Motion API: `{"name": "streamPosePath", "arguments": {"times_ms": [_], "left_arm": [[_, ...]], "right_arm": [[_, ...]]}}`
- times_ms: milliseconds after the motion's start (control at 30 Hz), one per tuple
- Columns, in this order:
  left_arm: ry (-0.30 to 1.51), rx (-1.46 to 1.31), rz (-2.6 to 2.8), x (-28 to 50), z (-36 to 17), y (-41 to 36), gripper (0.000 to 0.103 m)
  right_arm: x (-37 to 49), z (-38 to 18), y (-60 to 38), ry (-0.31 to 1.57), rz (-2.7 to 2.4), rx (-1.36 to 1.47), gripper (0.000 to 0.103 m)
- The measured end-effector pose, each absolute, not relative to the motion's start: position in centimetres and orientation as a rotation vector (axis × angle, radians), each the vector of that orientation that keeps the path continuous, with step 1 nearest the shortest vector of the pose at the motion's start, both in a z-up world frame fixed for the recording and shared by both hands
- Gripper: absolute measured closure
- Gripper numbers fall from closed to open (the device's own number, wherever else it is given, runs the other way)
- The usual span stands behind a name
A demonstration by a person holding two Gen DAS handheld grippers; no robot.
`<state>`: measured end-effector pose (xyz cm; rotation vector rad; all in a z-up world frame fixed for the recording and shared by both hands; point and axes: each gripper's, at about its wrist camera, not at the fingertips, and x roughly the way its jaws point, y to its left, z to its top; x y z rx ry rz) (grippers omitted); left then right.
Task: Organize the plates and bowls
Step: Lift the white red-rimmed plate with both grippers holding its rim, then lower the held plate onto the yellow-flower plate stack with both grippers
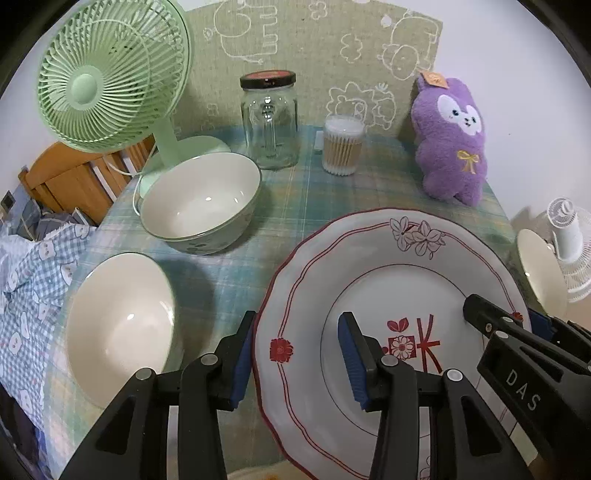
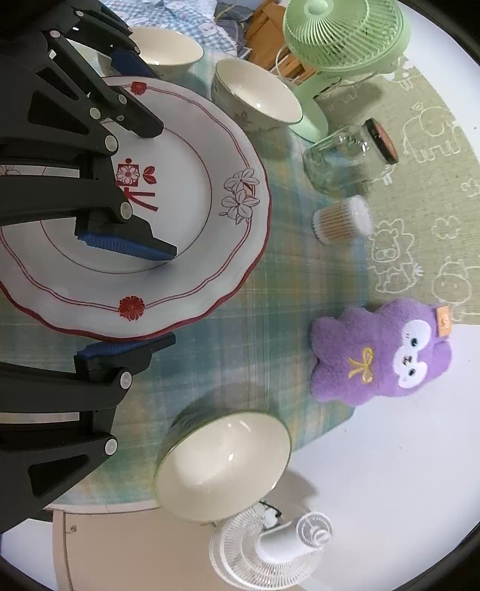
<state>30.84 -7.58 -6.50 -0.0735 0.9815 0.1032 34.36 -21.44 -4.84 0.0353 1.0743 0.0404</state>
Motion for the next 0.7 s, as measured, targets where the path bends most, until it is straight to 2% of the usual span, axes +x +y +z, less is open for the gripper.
{"name": "streamPosePath", "arguments": {"times_ms": [400, 700], "left_arm": [[0.98, -0.059, 0.026, 25.6, -4.2, -7.2, 0.059], [1.003, -0.049, -0.002, 22.0, -4.9, -6.9, 0.059]], "right_arm": [[27.9, -1.7, -21.4, 1.035, -0.019, 0.041, 0.06], [23.2, -2.5, -21.0, 1.072, -0.049, 0.056, 0.06]]}}
